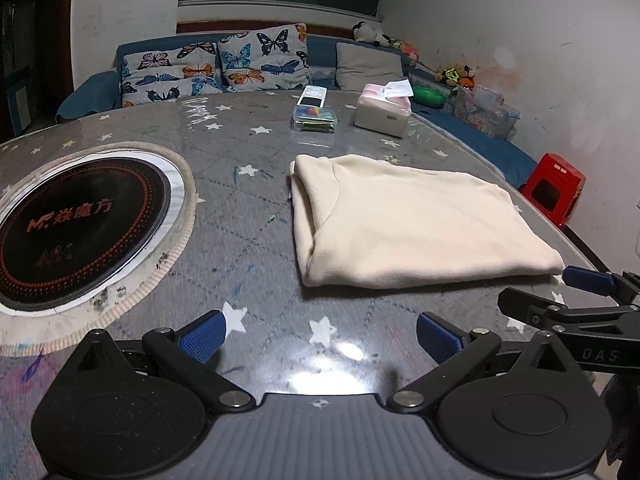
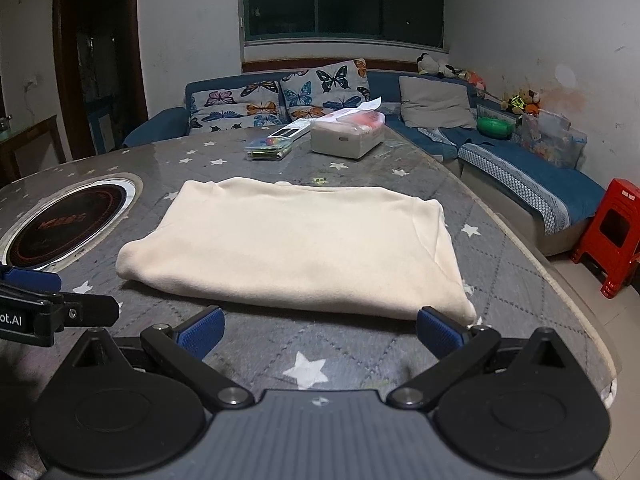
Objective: Fold clothes
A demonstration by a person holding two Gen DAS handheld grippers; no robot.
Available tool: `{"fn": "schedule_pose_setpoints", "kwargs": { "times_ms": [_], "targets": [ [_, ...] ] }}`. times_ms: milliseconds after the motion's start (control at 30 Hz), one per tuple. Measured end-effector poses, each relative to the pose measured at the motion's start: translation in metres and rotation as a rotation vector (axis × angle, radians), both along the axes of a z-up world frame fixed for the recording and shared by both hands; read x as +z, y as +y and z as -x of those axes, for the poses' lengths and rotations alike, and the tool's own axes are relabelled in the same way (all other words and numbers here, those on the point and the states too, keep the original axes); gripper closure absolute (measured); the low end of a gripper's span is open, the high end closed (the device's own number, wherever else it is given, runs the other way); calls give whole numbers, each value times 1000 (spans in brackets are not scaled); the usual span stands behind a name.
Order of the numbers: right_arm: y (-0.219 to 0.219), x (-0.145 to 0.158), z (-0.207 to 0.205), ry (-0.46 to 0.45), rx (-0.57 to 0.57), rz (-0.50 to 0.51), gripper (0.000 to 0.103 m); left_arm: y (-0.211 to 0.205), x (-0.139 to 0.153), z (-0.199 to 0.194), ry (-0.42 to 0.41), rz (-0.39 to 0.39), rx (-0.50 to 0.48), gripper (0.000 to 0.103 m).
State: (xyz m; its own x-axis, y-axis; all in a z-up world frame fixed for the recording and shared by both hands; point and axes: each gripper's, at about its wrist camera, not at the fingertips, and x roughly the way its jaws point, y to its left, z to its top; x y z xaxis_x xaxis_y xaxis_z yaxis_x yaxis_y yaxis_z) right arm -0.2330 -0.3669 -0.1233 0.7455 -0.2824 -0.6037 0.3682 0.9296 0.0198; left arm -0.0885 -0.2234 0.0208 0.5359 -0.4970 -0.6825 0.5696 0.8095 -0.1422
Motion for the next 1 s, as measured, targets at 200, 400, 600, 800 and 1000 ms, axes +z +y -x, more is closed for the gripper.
{"fn": "schedule_pose_setpoints", "kwargs": {
  "times_ms": [200,400,600,800,1000],
  "targets": [
    [7,1,5,-6,1,3,0,1,2,10,-5,4,-14,0],
    [13,3,10,-14,3,5,0,1,5,20,-24,-3,-25,0],
    [19,5,17,-25,9,9,0,3,7,28,-46,-13,-24,0],
    [26,7,25,-37,20,10,0,7,13,41,-74,-11,-25,0],
    [33,11,31,-54,32,17,0,11,19,53,-102,-7,-19,0]
  ]
}}
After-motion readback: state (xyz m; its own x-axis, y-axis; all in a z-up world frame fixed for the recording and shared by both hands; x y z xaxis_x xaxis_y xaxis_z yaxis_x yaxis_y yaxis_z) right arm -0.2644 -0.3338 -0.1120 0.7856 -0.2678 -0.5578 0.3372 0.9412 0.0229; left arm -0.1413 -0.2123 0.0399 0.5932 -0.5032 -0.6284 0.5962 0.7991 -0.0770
